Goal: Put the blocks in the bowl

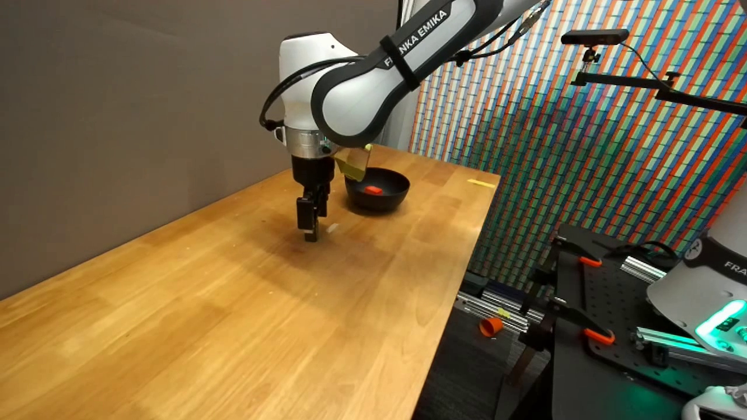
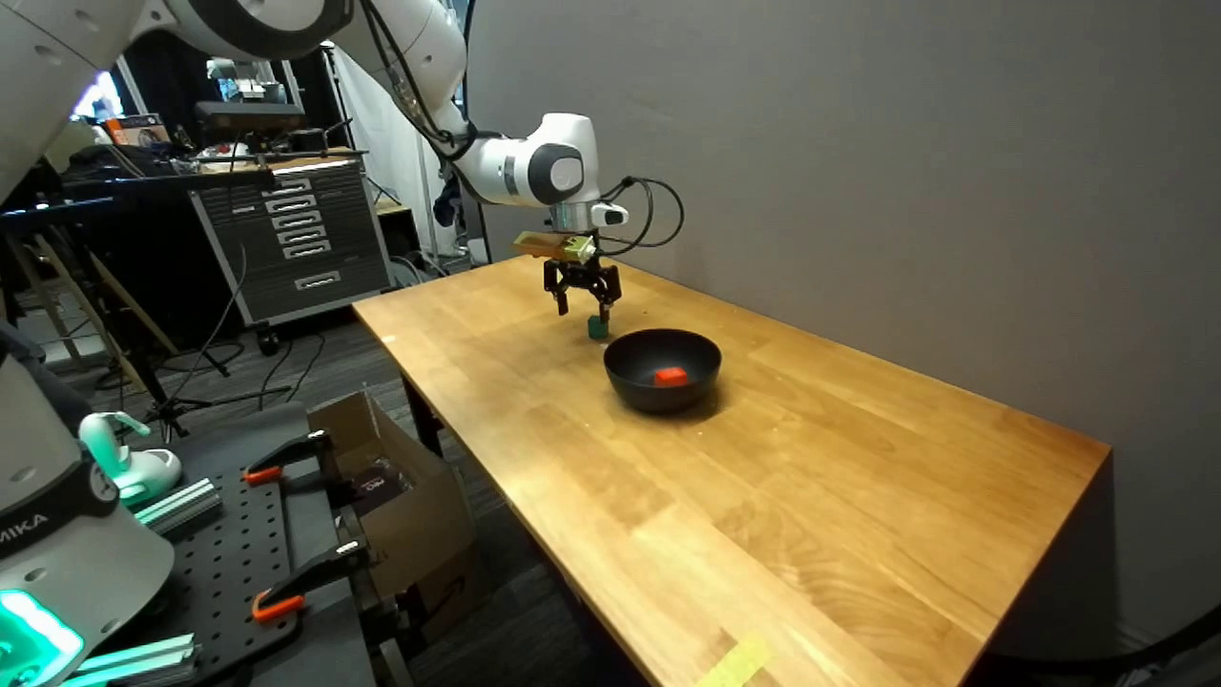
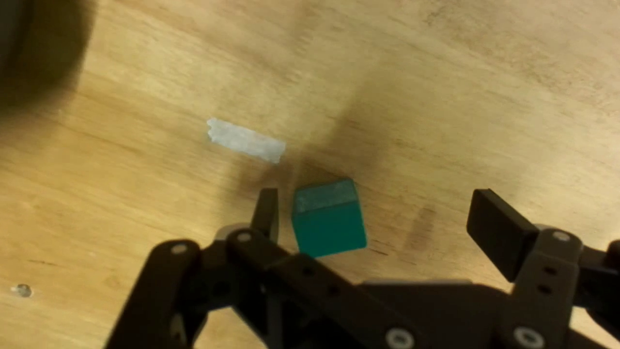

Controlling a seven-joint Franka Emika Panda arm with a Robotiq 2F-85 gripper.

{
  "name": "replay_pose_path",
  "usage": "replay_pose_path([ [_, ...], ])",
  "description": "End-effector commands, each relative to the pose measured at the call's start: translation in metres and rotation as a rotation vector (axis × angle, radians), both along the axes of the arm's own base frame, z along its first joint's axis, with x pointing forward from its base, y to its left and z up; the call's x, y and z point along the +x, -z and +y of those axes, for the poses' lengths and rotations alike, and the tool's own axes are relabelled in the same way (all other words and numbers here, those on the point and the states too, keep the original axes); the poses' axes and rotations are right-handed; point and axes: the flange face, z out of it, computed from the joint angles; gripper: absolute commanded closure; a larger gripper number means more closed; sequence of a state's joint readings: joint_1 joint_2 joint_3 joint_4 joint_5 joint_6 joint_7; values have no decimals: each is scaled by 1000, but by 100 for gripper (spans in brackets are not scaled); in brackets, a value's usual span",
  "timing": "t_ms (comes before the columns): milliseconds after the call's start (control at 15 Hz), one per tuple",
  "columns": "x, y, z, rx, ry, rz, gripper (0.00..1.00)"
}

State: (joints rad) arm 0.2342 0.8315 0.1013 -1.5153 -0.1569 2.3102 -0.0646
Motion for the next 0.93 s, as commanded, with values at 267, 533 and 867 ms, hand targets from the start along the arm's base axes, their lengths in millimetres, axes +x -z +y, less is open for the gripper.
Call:
replay_pose_path([
  [267,28,17,-6,-18,-103,-34,42],
  [533,28,-5,-30,-82,-40,-14,73],
  [867,28,-75,-109,-225,185,-79,84],
])
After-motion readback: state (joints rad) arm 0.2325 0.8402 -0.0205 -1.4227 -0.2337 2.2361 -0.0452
